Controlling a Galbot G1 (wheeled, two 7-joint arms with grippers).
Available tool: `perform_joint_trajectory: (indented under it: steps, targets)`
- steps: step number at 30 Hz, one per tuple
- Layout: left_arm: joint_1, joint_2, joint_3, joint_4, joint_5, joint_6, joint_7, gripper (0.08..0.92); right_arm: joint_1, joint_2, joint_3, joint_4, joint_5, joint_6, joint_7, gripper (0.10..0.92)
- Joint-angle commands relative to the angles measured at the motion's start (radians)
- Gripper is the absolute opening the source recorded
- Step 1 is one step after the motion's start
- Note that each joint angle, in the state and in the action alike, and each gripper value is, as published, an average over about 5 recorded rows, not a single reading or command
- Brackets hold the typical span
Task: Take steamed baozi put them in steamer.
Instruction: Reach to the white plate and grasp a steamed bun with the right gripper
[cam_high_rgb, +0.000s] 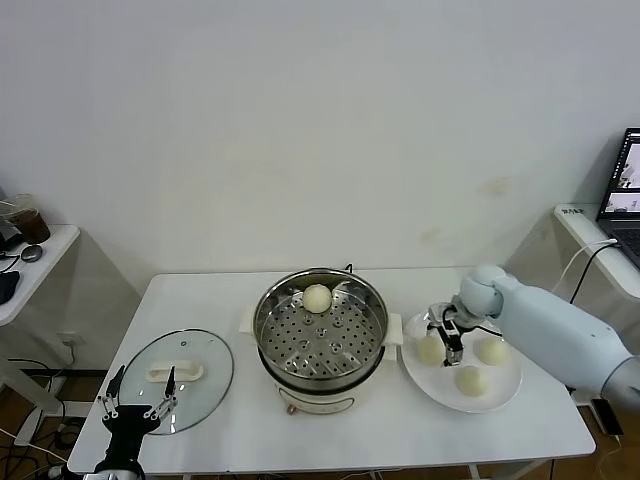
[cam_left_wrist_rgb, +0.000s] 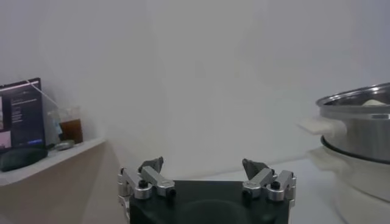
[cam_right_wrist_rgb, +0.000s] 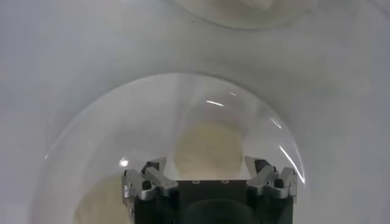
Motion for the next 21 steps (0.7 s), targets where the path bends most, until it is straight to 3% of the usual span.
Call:
perform_joint_trajectory:
  steps: [1, 17, 21]
  targets:
    - [0.001, 0.0, -0.001, 0.0, 0.001, 0.0, 0.0, 0.823, -0.016, 0.03, 0.015, -0.031, -0.019, -0.008, 0.007, 0.735]
    - [0.0, -0.002, -0.003, -0.005, 0.001, -0.002, -0.001, 0.823, 0.047, -0.008, -0.019, 0.034, 0.022, -0.037, -0.021, 0.46]
    - [-0.001, 0.001, -0.001, -0.008, 0.0, -0.001, 0.0, 0.823, 0.104, -0.062, -0.037, 0.092, 0.07, -0.049, -0.023, 0.449]
